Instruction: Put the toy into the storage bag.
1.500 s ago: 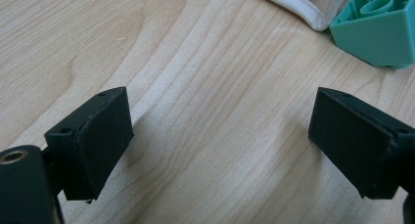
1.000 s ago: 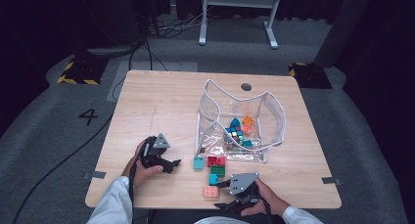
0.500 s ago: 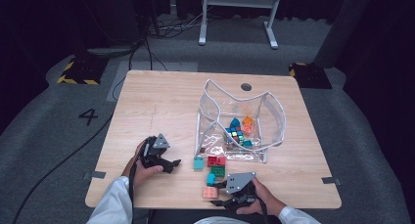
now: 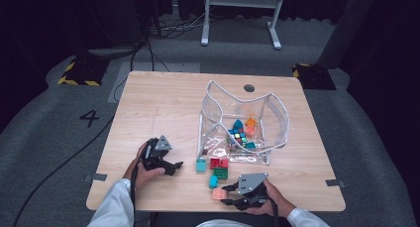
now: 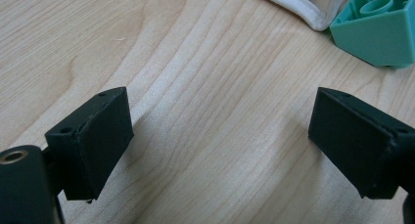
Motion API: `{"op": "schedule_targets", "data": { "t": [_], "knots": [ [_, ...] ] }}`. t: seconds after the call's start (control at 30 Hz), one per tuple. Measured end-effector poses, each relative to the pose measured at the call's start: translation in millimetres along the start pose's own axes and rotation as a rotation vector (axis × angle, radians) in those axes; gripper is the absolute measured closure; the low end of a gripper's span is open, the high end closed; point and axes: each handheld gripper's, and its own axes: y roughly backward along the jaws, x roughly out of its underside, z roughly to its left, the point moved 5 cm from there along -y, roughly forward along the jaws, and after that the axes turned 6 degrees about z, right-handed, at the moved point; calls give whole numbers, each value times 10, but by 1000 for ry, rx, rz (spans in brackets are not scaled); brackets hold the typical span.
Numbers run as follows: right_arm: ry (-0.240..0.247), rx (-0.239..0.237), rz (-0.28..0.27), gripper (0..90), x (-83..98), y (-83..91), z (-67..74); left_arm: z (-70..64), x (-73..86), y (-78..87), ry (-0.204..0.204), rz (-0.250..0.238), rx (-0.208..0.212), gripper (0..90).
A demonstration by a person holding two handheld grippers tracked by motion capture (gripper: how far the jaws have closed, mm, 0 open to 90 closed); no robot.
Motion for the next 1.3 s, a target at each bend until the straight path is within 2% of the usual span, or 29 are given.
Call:
{"op": "schedule_targets", "data": {
  "t": [0.13, 0.27, 0.3, 0.37, 0.4, 0.5, 0.6, 0.67, 0.77, 0.9, 1.13, 1.3],
  "knots": [
    [-25, 15, 3, 592, 147, 164, -36, 0, -1, -2, 0, -2, 0, 93],
    [-76, 50, 5, 592, 256, 359, -89, 0, -1, -1, -1, -1, 0, 93],
    [-75, 64, 5, 592, 282, 403, -107, 0, -1, -2, -1, -1, 0, 93],
    [-111, 88, 15, 592, 347, 507, -134, 0, -1, -2, -1, -1, 1, 93],
    [-100, 106, 9, 592, 380, 546, -171, 0, -1, -2, -1, -1, 1, 92],
    [-129, 144, -7, 592, 497, 678, -261, 0, -1, -1, -1, 0, 0, 93],
    [-160, 189, 1, 592, 616, 819, -348, 0, -1, -1, 0, -1, 0, 93],
    [-170, 238, 23, 592, 691, 897, -402, 0, -1, -1, 0, -1, 1, 93],
    [-205, 272, 40, 592, 804, 993, -472, -1, -1, -1, 1, -1, 0, 93],
    [-244, 302, 23, 592, 902, 1127, -581, 0, -1, -1, 0, 0, 0, 93],
    [-311, 345, 0, 592, 1033, 1338, -673, 0, -1, 0, 0, 0, 0, 93],
    [-333, 396, -30, 592, 1062, 1511, -739, 0, -1, 0, -1, 0, 0, 92]
  ]
}}
